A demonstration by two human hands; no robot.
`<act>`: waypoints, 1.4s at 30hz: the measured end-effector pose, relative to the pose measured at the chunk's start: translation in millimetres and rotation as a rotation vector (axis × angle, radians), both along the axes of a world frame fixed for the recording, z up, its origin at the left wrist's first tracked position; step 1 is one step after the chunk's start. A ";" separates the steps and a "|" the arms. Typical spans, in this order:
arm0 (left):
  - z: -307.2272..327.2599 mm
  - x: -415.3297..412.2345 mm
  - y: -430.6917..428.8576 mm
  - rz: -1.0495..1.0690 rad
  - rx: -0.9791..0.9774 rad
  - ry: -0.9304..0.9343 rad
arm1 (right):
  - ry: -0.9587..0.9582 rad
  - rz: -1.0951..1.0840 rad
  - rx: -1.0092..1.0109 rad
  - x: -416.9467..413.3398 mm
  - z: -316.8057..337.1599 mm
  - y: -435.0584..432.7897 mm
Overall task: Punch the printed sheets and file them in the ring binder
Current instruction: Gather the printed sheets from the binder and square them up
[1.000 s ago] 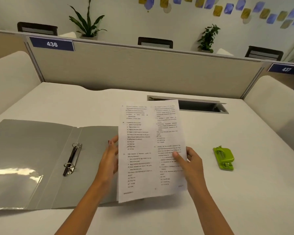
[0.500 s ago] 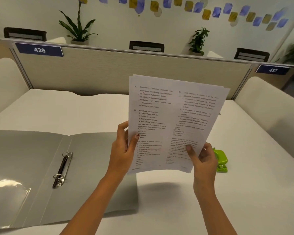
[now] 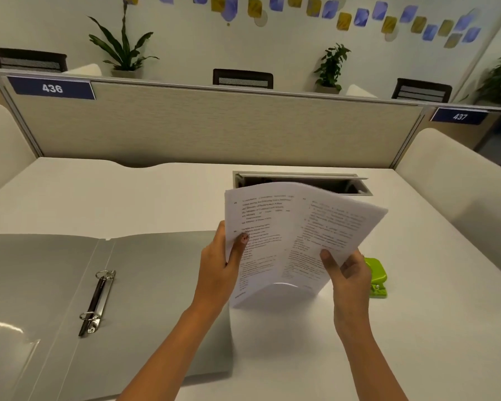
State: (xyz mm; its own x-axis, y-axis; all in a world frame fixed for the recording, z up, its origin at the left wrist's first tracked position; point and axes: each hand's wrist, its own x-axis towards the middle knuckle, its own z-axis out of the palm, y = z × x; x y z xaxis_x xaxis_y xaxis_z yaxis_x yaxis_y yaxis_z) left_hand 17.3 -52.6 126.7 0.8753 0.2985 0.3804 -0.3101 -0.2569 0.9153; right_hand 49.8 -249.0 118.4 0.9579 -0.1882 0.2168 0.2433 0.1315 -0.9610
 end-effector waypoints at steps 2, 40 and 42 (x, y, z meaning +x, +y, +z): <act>0.2 0.1 -2.3 0.025 0.000 -0.020 | -0.031 -0.034 -0.035 -0.4 2.6 2.4; -30.4 -1.3 -5.4 0.159 -0.054 -0.089 | 0.165 -0.116 -0.266 -17.4 -49.4 -8.7; -24.6 -0.5 -2.8 0.198 -0.144 -0.111 | 0.173 -0.111 -0.291 -17.6 -49.1 -12.1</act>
State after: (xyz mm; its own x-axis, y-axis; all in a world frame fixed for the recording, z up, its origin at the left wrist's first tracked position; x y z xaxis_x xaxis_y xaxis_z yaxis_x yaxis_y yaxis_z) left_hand 16.8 -55.4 102.1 0.7498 0.5178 0.4118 -0.3670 -0.1924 0.9101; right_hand 32.2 -261.1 69.2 0.9622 -0.2478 0.1132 0.0713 -0.1722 -0.9825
